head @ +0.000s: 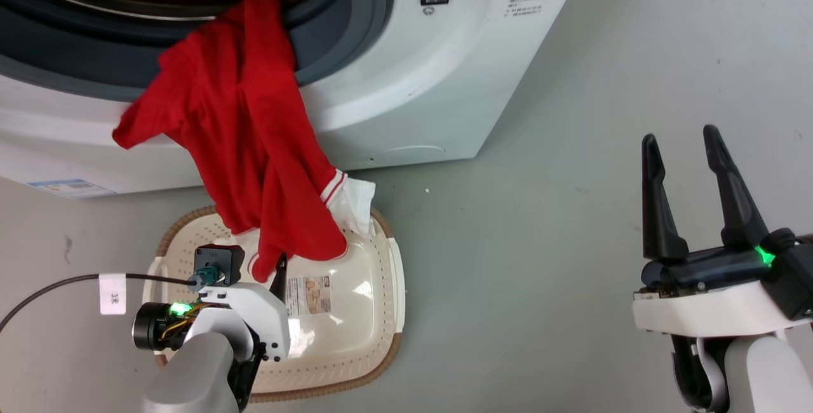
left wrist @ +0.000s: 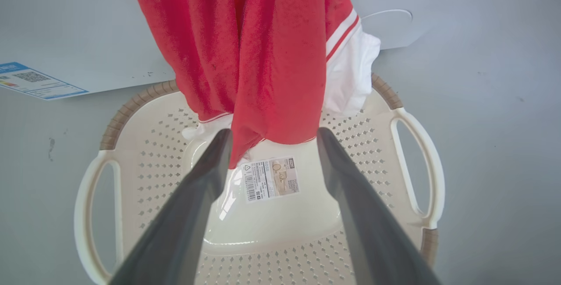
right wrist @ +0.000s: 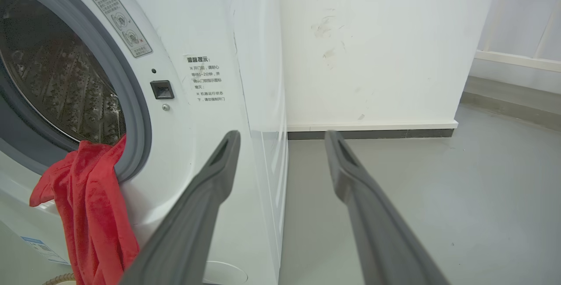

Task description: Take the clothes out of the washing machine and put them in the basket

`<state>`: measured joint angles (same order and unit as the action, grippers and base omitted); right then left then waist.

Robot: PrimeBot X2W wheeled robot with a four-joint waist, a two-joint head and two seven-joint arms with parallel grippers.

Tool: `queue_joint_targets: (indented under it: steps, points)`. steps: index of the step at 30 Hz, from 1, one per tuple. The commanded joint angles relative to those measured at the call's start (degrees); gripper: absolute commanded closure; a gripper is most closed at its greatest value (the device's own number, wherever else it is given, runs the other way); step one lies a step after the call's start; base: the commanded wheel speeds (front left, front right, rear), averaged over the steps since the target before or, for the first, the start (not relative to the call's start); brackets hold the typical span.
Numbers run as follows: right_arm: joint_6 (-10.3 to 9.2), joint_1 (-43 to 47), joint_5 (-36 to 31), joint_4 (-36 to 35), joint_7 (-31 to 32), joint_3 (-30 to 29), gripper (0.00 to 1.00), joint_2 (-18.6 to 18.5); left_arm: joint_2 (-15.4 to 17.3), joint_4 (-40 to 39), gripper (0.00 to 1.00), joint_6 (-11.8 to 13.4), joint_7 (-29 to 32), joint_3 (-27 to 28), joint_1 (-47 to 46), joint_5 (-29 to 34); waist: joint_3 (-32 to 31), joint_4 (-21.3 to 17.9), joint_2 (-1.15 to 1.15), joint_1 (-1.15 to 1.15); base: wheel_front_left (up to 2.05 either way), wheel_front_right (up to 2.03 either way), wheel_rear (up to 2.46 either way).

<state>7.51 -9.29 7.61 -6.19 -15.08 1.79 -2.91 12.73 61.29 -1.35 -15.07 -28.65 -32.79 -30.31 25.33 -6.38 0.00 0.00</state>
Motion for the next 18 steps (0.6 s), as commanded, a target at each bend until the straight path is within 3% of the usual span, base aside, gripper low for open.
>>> queue_joint_targets:
  steps: [1,11,18]
  points:
    - [-0.04,0.75,0.15,0.2,-0.14,0.04,0.0,0.05,0.31,-1.87,0.0,0.69,-0.13,0.82,1.46,0.98,-1.59,0.5,0.0,0.0,0.0,0.0,0.0]
    - [-0.04,3.39,0.45,0.98,-0.14,0.66,0.0,0.05,-0.06,-18.32,0.0,4.92,-0.14,9.86,9.01,11.37,-5.74,0.64,0.0,0.0,0.0,0.0,0.0]
    - [-0.04,2.63,0.9,0.49,-0.14,0.78,0.0,0.05,-1.7,-23.48,0.0,4.43,-0.15,16.15,8.01,16.04,-4.77,0.06,0.0,0.0,0.0,0.0,0.0]
